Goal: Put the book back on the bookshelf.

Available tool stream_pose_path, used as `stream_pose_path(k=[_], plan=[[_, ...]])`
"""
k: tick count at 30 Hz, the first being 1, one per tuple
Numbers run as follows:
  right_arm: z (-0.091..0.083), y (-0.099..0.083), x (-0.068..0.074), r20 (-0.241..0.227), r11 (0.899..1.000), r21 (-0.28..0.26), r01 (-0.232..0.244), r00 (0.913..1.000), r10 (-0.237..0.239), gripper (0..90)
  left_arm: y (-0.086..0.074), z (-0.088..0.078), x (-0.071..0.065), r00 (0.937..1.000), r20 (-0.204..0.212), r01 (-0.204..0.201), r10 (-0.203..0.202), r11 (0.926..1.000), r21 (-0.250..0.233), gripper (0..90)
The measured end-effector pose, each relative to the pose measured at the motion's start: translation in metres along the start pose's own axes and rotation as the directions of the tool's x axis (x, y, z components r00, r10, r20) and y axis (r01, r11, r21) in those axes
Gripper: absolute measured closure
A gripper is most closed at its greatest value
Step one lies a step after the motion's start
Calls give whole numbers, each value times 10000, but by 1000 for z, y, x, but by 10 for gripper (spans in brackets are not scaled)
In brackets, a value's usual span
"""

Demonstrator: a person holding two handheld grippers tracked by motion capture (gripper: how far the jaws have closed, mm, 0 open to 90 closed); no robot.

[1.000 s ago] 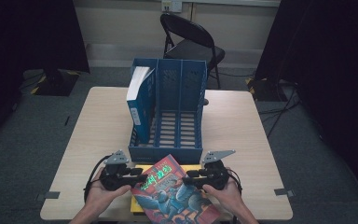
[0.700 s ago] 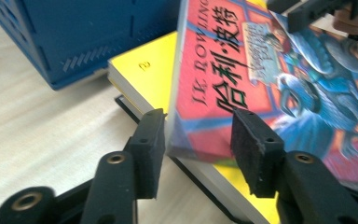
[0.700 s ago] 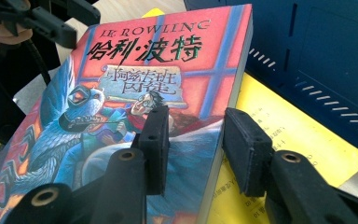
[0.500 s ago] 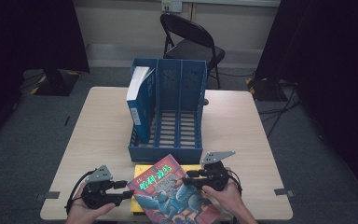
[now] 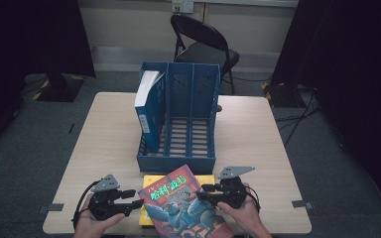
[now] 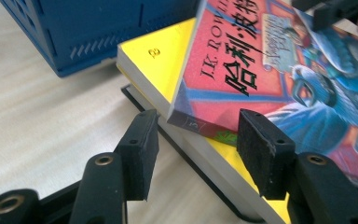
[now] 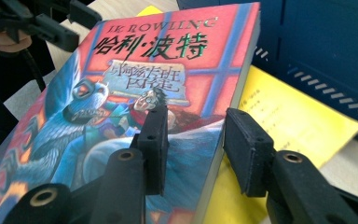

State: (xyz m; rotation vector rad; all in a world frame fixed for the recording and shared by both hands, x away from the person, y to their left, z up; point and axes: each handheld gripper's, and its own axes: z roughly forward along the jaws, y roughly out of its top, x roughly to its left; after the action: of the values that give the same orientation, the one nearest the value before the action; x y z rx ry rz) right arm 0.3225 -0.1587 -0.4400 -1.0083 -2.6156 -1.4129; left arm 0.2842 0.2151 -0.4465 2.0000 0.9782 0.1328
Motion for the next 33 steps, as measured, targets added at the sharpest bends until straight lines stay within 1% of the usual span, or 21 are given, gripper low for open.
stream_pose_path(k=[2, 5, 8, 10, 11, 13, 14, 15, 16, 18, 19, 20, 21, 23, 24, 25, 26, 28, 30, 31, 33], plan=[[-4, -4, 1, 36, 9999, -60, -93, 9999, 94, 599, 3, 4, 1, 9999, -140, 38, -40, 9999, -112, 481], [-7, -8, 4, 168, 9999, -124, -112, 9998, 114, 596, 7, 7, 3, 9998, -180, 92, -93, 9999, -75, 476], [-12, -14, 7, 254, 9996, -216, -206, 9995, 211, 587, 15, 15, 9, 9990, -322, 304, -309, 9994, -170, 475], [-14, -16, 8, 314, 9994, -278, -207, 9993, 215, 581, 19, 18, 11, 9993, -315, 207, -214, 9995, -239, 487], [-14, -17, 10, 427, 9995, -277, -148, 9990, 160, 577, 20, 20, 12, 9994, -327, 132, -143, 9993, -350, 513], [-14, -16, 11, 517, 9997, -232, -92, 9986, 104, 574, 22, 22, 14, 9991, -360, 190, -205, 9990, -411, 528], [-15, -17, 13, 615, 9997, -251, 13, 9981, 3, 571, 24, 26, 20, 9989, -245, 380, -393, 9980, -514, 526], [-15, -17, 13, 584, 9997, -259, -12, 9983, 27, 571, 24, 26, 20, 9989, -245, 380, -393, 9980, -514, 521], [-15, -17, 12, 559, 9996, -287, -49, 9984, 65, 572, 26, 29, 24, 9979, -229, 594, -608, 9964, -601, 517], [-15, -18, 12, 520, 9995, -326, -46, 9986, 63, 573, 28, 29, 24, 9978, -407, 499, -524, 9969, -601, 489], [-15, -18, 12, 520, 9995, -326, -46, 9986, 63, 573, 28, 29, 24, 9978, -407, 499, -524, 9969, -601, 490], [-15, -19, 10, 419, 9990, -438, -113, 9990, 131, 571, 28, 27, 20, 9976, -459, 489, -519, 9967, -646, 494], [-15, -19, 10, 376, 9988, -466, -124, 9992, 141, 571, 28, 25, 16, 9983, -331, 453, -479, 9961, -753, 488], [-15, -19, 8, 328, 9987, -469, -197, 9992, 212, 551, 29, 22, 7, 9997, 63, 249, -245, 9974, -673, 452], [-15, -19, 8, 328, 9987, -469, -197, 9992, 212, 551, 29, 22, 7, 9997, 63, 249, -245, 9974, -673, 437], [-14, -18, 8, 345, 9985, -480, -274, 9990, 290, 534, 28, 21, 1, 10000, 5, 9, -8, 9978, -663, 437], [-12, -16, 8, 438, 9985, -466, -286, 9986, 307, 509, 27, 24, -9, 9996, 224, -186, 196, 9988, -463, 394], [-10, -14, 8, 573, 9986, -450, -263, 9979, 288, 500, 25, 29, -14, 9995, 262, -173, 180, 9995, -253, 388], [-10, -15, 9, 599, 9986, -465, -264, 9978, 292, 500, 24, 31, -16, 9994, 294, -180, 185, 9997, -168, 386], [-10, -15, 9, 614, 9983, -502, -288, 9976, 319, 501, 24, 32, -17, 9995, 166, -259, 261, 9996, -133, 364], [-10, -15, 8, 546, 9980, -484, -412, 9975, 438, 500, 24, 32, -16, 9998, 156, -154, 157, 9997, -181, 382]])
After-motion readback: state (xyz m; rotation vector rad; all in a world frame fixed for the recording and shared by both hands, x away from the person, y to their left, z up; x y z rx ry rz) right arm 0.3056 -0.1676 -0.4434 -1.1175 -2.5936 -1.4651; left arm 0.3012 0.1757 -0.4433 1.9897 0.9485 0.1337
